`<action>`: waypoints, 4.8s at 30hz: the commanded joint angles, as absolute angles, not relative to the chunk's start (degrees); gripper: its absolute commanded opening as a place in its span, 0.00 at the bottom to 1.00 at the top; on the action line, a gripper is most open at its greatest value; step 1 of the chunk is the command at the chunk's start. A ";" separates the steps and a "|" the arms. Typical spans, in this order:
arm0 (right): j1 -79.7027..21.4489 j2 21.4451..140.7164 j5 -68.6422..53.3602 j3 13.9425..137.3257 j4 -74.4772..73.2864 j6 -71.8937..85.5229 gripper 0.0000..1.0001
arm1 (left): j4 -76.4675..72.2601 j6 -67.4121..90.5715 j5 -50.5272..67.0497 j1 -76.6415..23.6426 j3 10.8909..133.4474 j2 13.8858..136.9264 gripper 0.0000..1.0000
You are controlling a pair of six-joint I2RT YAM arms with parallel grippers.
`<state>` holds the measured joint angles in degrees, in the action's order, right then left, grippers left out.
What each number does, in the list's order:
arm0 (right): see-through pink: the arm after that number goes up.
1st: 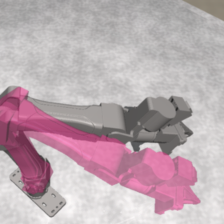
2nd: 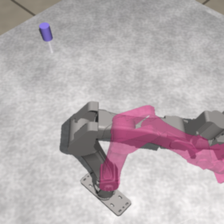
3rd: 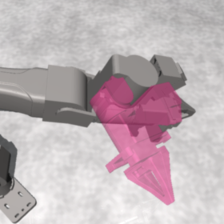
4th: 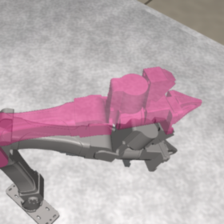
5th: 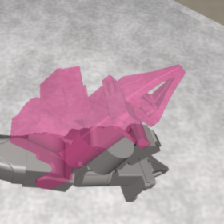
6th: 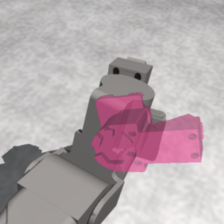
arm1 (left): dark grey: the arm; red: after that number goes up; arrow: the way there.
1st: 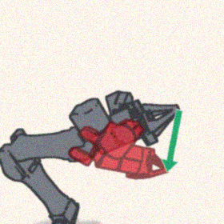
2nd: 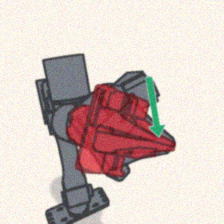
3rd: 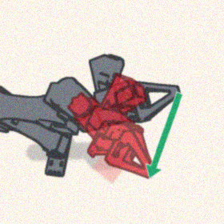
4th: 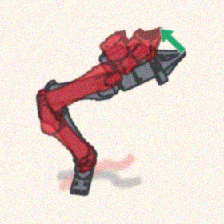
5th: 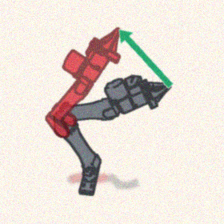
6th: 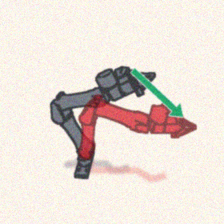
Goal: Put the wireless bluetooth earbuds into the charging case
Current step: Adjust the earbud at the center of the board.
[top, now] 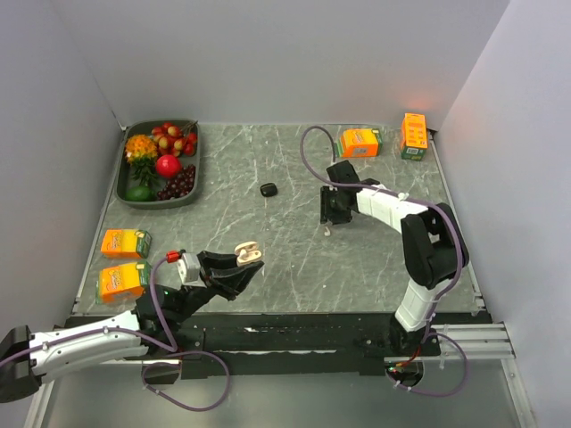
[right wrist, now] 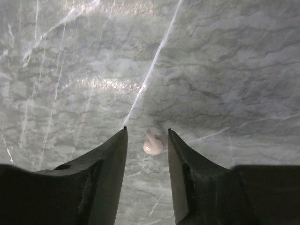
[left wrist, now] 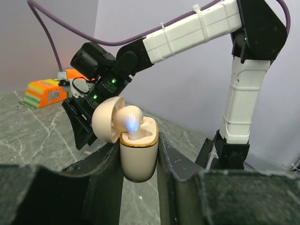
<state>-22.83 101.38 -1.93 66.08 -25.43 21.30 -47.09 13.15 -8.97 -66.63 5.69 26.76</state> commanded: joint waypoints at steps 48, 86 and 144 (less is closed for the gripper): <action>-30.15 92.19 8.87 56.25 -21.62 32.78 0.48 | -45.53 13.27 -8.53 -66.97 7.38 24.69 0.01; -30.14 89.14 3.53 62.40 -28.03 29.89 0.00 | -43.51 13.01 -9.40 -66.88 8.00 24.26 0.02; -25.31 106.08 0.44 65.92 -28.74 19.23 0.34 | -45.18 13.89 -8.70 -67.50 7.29 26.10 0.01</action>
<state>-24.49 106.59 3.57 68.07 -27.42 13.02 -42.37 13.21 -9.32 -67.02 5.69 25.21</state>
